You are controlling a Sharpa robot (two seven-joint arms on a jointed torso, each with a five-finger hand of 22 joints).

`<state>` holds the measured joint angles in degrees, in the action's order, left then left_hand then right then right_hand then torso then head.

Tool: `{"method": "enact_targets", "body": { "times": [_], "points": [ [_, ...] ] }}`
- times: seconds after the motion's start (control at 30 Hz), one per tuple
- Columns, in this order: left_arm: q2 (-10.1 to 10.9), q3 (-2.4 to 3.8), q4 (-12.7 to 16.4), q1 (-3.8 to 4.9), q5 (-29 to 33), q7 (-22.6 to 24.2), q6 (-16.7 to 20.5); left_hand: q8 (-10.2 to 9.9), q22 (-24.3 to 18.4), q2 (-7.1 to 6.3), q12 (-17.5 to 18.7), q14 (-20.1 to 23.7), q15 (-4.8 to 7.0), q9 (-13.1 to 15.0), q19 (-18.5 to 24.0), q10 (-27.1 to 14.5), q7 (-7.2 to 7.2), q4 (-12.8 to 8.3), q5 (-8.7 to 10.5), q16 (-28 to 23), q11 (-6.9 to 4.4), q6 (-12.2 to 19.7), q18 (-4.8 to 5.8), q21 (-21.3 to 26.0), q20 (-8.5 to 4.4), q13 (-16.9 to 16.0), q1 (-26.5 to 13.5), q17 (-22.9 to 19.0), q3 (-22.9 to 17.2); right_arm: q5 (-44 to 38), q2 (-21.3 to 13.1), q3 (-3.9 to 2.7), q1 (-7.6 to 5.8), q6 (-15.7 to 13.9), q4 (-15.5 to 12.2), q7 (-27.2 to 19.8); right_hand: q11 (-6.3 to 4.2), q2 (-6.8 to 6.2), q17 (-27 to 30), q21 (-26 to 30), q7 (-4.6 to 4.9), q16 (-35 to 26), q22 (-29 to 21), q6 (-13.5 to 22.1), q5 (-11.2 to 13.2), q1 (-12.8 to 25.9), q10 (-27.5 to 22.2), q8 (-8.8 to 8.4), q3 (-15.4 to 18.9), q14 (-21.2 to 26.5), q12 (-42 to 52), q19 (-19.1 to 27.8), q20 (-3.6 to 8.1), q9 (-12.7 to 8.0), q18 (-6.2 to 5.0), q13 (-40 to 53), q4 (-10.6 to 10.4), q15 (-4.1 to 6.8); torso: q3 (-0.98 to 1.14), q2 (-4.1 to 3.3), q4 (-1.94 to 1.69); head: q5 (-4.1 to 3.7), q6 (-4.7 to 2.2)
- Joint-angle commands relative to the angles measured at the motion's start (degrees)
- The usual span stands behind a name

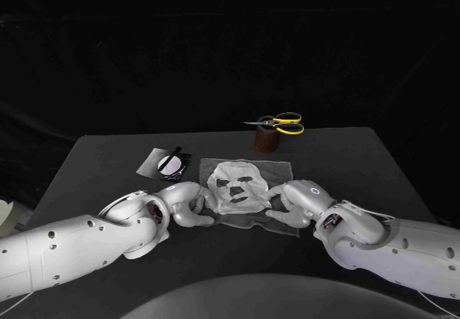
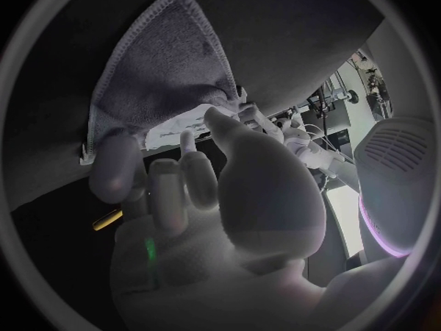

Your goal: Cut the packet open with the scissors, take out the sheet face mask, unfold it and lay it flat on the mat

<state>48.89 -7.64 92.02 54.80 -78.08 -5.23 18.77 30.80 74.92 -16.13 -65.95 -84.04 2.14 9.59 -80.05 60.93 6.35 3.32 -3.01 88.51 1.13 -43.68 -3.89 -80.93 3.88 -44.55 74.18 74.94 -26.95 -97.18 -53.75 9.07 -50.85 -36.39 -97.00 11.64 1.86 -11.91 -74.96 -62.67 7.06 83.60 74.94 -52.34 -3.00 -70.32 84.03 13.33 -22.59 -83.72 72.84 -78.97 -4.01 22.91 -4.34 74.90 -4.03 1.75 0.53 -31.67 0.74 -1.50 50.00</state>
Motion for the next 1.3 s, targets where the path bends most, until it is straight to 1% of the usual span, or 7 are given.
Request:
{"method": "enact_targets", "body": {
  "times": [0.03, 0.3, 0.57, 0.67, 0.73, 0.93, 1.3],
  "points": [
    [1.4, 0.55, 1.1, 0.13, 5.7, 5.0, 1.8, -0.2, 0.6, 0.35, 0.1, -4.6, 0.31, -0.1, 0.5, -0.4, -0.11, -0.1, 0.22, -0.1, -0.14, -0.8, -0.01, 0.4, -0.33, 0.5, 1.1, 10.2, 0.2, 9.0, -1.3, -0.05, -0.13, -5.3, -1.0, -8.3, 0.30, 0.31, -9.0, 0.4, 0.03, -0.2, 7.6, -0.8, 0.1, -1.1, 1.2, 0.48, 0.2, -4.1, -0.4, 0.0, -0.35, 0.1, -1.01, 5.0, -0.1, -0.09, -0.03, 0.23, -0.01, -0.15, 0.00],
    [4.8, 1.38, 2.3, 0.88, 14.2, 7.1, -3.9, -0.4, 0.5, 0.92, 0.5, -4.5, 0.19, -0.3, 0.6, -1.2, 0.11, 0.0, 0.21, -0.2, 0.12, -2.2, -0.01, 0.5, -0.30, 1.1, 2.3, 10.1, -0.6, 15.5, -3.9, -0.08, -0.43, -5.5, -2.0, -11.2, 0.26, 2.14, -8.8, 0.3, 0.04, -0.4, 7.6, -2.6, 0.0, -3.6, 1.1, 0.39, -0.6, -4.0, -0.7, -0.2, -0.41, 0.0, -0.99, 4.7, -0.1, -0.05, -0.06, 0.69, -0.06, -0.12, 0.00],
    [5.9, 1.36, 2.4, 1.02, 12.6, 6.7, -2.8, -0.4, 0.4, 2.20, -0.4, -4.6, -0.63, -0.5, 0.6, 0.0, 0.44, 0.3, 0.22, -0.1, 1.10, -5.1, -0.02, 0.7, 0.18, 0.0, 3.7, 10.3, -3.1, 11.9, -4.4, -0.10, -0.51, 0.6, -1.8, -8.2, -0.49, 3.40, -9.6, -1.9, -0.90, 0.5, 8.2, -6.1, 0.0, -5.7, 1.7, 0.87, -2.1, -4.5, 0.9, -1.3, -0.06, 0.0, -0.62, 5.5, 0.7, 0.46, 0.03, 0.66, -0.19, -0.01, 0.00],
    [5.9, 1.09, 2.2, 0.99, 9.9, 7.3, -3.0, 0.5, 0.2, 1.32, -0.7, -4.6, -0.58, -0.1, 0.8, 0.3, 0.06, 0.4, 0.26, -0.1, 0.89, -7.2, -0.10, 0.9, 0.32, -0.2, 3.4, 10.3, -3.1, 9.7, -4.5, -0.09, -0.50, 2.7, -1.9, -7.6, -0.98, 3.03, -10.0, -3.0, -1.56, 1.0, 8.6, -7.8, 0.1, -5.3, 2.1, 1.24, -1.9, -4.7, 1.9, -1.8, 0.30, 0.0, -0.42, 6.0, 0.5, 0.89, 0.01, 0.65, -0.12, -0.05, 0.00],
    [5.8, 0.80, 2.1, 0.91, 7.3, 8.2, -2.7, 0.8, -0.7, -0.30, -0.7, -4.2, -0.43, 0.0, 1.4, 0.1, -0.21, 1.1, 0.29, -0.6, 0.62, -7.6, -0.33, 1.5, 0.30, 0.2, 1.8, 9.1, -1.0, 8.5, -4.8, -0.07, -0.45, 3.7, -2.1, -7.4, -1.13, 1.85, -9.9, -2.8, -1.67, 0.9, 8.5, -8.3, 0.0, -3.7, 2.1, 1.14, -0.8, -4.7, 1.8, -1.8, 0.50, -0.1, -0.43, 5.9, -0.3, 1.04, -0.05, 0.61, -0.07, -0.02, 0.00],
    [5.7, -0.45, 1.8, 0.66, 1.9, 11.3, -0.5, 1.6, -3.6, 0.04, -1.3, -2.6, 0.05, 0.5, 3.5, 0.3, -0.82, 2.2, 0.28, -2.5, 0.18, -7.9, -1.00, 3.9, -0.11, -0.2, 1.3, 5.0, 11.0, 5.3, -5.9, 0.17, -0.05, 4.9, -3.3, -6.5, -1.38, -0.46, -9.8, -2.5, -1.95, 0.8, 8.5, -9.0, 0.0, -1.4, 2.1, 0.77, 2.1, -4.6, 1.9, -1.8, 0.77, -0.4, -0.44, 6.0, -2.0, 1.31, -0.04, 0.58, -0.03, -0.15, 0.00],
    [4.9, -2.38, 0.7, 0.36, -6.2, 11.9, 2.6, 5.6, -3.5, 3.91, -4.0, -2.7, -1.25, 2.3, 3.3, -0.2, 0.77, 7.2, 0.31, -2.3, 1.76, -4.2, -0.92, 4.1, 0.96, -2.2, 9.8, 5.5, 26.1, -3.4, -5.9, 0.49, 2.94, 3.7, -5.3, 2.2, -1.23, -1.43, -8.7, 0.9, -1.87, -0.6, 7.8, -8.7, 0.0, -2.4, 1.1, 0.17, 10.7, -4.0, -0.6, -0.5, 0.62, -0.6, -0.96, 4.7, -6.1, 1.18, -0.01, 0.56, -0.09, -0.25, 0.00]
  ]
}}
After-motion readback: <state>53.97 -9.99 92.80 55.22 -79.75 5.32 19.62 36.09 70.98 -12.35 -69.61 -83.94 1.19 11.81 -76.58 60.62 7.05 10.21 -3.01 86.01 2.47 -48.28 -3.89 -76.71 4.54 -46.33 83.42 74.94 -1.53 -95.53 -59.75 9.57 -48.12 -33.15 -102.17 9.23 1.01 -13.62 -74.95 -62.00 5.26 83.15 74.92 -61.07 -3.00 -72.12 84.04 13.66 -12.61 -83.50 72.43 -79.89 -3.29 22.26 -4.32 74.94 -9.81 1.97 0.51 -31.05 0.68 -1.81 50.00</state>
